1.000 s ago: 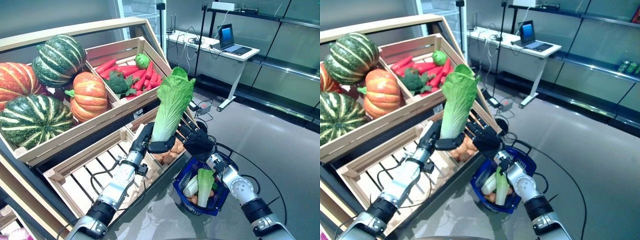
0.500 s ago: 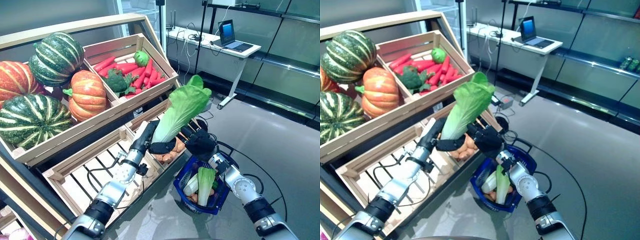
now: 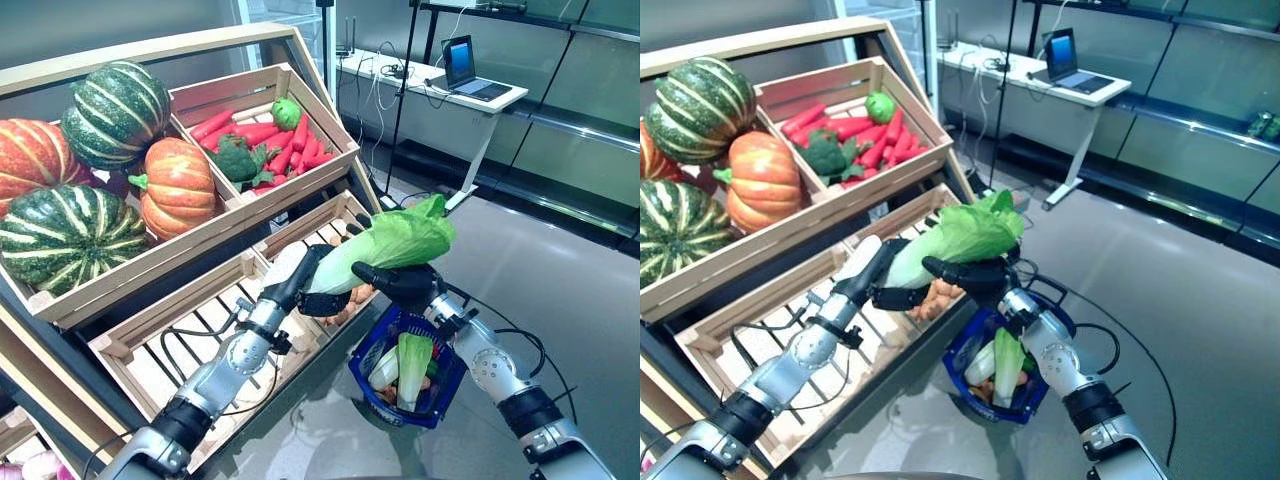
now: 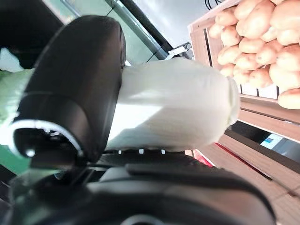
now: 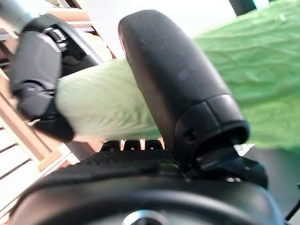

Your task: Put vegetables into the basket

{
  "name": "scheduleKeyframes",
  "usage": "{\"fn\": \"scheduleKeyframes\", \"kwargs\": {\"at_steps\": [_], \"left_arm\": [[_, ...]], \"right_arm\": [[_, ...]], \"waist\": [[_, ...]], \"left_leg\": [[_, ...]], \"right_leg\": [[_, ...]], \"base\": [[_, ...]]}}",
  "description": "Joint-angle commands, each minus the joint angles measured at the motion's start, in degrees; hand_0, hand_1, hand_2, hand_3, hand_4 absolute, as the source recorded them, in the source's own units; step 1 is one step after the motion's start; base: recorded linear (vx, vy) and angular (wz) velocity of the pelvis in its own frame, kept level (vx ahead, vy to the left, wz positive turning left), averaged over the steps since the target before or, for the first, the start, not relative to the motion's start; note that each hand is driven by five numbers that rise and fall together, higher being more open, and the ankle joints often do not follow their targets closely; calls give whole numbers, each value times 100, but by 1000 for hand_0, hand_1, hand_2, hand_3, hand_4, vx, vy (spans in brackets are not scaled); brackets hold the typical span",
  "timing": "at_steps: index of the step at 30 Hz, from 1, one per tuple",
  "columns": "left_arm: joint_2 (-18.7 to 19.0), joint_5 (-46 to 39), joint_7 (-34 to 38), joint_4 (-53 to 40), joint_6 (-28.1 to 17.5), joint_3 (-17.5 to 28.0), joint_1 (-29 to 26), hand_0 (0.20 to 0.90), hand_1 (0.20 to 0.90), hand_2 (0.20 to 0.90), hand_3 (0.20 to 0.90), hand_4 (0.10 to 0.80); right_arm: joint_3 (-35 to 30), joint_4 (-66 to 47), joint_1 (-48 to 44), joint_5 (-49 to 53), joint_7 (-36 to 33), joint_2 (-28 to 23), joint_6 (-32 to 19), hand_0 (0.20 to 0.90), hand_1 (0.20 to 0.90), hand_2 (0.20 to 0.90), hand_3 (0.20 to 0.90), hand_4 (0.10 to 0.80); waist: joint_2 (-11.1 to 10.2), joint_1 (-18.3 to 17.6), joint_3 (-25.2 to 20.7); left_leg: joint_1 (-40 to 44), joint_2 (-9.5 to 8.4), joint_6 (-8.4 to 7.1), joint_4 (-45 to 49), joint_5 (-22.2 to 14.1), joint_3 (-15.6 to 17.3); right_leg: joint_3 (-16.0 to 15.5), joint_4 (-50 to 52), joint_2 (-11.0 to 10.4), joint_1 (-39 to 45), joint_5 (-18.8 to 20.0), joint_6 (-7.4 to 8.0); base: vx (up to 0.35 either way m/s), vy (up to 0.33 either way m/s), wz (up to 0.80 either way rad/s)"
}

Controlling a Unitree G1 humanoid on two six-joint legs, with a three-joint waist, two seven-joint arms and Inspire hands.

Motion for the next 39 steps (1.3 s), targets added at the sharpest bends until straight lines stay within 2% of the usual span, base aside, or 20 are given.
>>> {"fn": "scheduleKeyframes", "kwargs": {"at_steps": [1,7,11,23,26,27,28,39], "left_arm": [[293,565,-61,-350,-787,-779,-637,300,300,300,300,400],[267,487,-141,-288,-703,-1017,-481,300,300,300,300,400],[191,399,-130,-268,-620,-1056,-407,300,300,300,300,400],[143,341,-167,-201,-506,-1009,-363,300,300,300,300,400],[131,319,-156,-156,-496,-977,-362,300,300,300,300,400],[125,321,-150,-147,-496,-976,-368,300,300,300,300,400],[122,324,-144,-138,-510,-973,-374,300,300,300,300,400],[128,349,-89,-193,-548,-926,-448,300,300,300,300,400]], "right_arm": [[-498,-971,-1763,195,60,557,-1565,900,900,900,900,800],[-713,-1107,-1941,-56,-467,541,-2663,900,900,900,900,800],[-803,-1318,-2018,-131,-641,606,-3005,900,900,900,900,800],[-699,-1455,-1875,40,-594,687,-2930,900,900,900,900,800],[-674,-1543,-1866,94,-500,706,-2698,900,900,900,900,800],[-658,-1544,-1856,106,-476,702,-2643,408,408,408,408,472],[-643,-1531,-1850,114,-454,700,-2623,300,300,300,300,400],[-619,-1406,-1757,302,-370,669,-2422,300,300,300,300,400]], "waist": [[-150,-7,-121],[-131,-14,-95],[-121,-1,-82],[-109,20,-75],[-109,19,-62],[-113,20,-62],[-118,25,-62],[-141,2,-95]], "left_leg": [[-125,-121,140,9,-407,-27],[-125,-120,141,9,-412,-18],[-119,-119,143,9,-420,-22],[-119,-111,137,9,-418,-46],[-121,-112,136,9,-415,-47],[-120,-114,137,9,-416,-49],[-121,-115,137,9,-416,-53],[-137,-105,129,9,-408,-35]], "right_leg": [[259,17,-190,2,-84,21],[274,27,-194,-13,-81,36],[287,27,-190,-8,-88,35],[270,26,-194,5,-98,36],[275,30,-200,3,-102,35],[275,29,-201,5,-101,35],[272,28,-200,6,-100,35],[286,20,-188,-15,-85,40]], "base": [[0,0,0],[-5,-1,3],[-2,0,1],[0,0,0],[0,0,0],[0,0,0],[0,0,0],[0,0,0]]}}
